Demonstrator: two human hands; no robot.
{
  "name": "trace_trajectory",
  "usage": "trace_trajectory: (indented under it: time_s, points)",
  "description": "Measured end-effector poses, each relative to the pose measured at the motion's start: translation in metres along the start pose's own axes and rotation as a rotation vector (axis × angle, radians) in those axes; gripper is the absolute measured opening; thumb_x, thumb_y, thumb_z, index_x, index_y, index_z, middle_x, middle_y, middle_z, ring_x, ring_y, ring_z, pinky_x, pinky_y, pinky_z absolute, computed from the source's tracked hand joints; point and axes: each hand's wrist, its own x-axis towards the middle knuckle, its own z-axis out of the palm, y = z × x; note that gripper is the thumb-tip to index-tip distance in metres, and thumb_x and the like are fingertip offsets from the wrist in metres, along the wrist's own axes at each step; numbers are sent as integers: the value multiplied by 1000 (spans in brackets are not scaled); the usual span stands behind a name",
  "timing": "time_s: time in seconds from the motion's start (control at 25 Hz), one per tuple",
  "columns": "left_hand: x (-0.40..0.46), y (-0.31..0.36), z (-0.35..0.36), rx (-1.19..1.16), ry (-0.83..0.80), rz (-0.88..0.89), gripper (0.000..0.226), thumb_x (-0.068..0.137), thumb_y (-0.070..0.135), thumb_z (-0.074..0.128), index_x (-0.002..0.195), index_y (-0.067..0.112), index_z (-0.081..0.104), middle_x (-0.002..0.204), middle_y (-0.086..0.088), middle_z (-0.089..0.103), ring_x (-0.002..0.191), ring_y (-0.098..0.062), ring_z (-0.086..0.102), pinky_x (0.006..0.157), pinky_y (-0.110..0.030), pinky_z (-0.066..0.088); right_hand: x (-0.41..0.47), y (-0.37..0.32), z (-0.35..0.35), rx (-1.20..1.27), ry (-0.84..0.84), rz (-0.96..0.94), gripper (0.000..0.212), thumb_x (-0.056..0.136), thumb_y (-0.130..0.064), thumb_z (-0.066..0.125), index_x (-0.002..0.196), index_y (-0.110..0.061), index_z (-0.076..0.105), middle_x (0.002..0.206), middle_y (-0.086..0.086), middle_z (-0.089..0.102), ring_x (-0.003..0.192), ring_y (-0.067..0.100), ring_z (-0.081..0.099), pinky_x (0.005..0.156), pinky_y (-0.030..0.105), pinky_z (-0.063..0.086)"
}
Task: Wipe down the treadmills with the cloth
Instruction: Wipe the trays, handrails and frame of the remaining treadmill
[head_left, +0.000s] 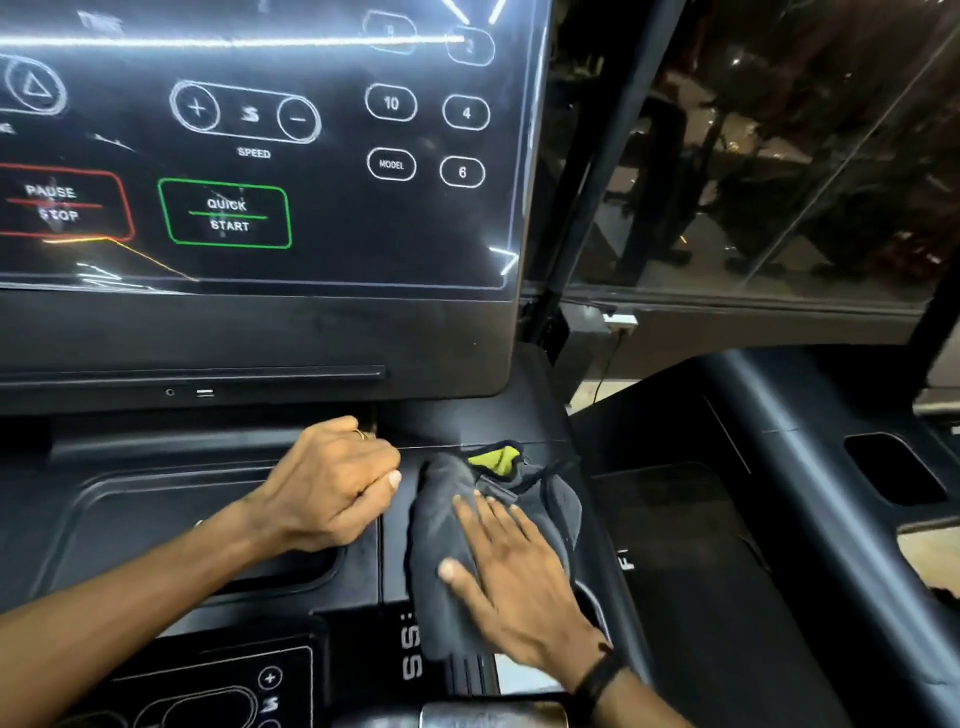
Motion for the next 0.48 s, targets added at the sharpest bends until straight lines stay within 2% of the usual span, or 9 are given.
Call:
trace_trajectory:
  time_s: [0.08,0.2,0.32,0.48]
  points:
    - [-4,2,-2,11,-1,-19,33,92,20,44,60,15,38,55,4,36,48,-18,29,58,-30,22,17,-6,-12,66,-43,73,86,96,-73,7,160,-16,15,163,10,28,150,22,25,125,37,13]
    - [-11,6,-7,1,18,-73,33,93,20,43,61,16,36,54,5,35,48,-16,27,58,-28,21,35,-7,-24,100,-159,183,84,96,-74,10,140,-10,44,140,15,56,129,30,51,111,43,33]
    - [-20,17,-7,18,0,-68,33,91,20,44,60,16,37,54,4,35,48,-16,28,60,-26,18,45,-11,-24,97,-208,238,91,94,-76,6,135,-8,52,132,18,62,123,33,58,106,46,38]
    - [-28,29,-12,4,-22,-71,33,91,21,44,60,17,36,54,8,33,47,-13,26,58,-27,22,32,-20,-18,-85,-88,150,92,94,-75,5,99,-10,70,105,16,72,99,34,67,88,43,44]
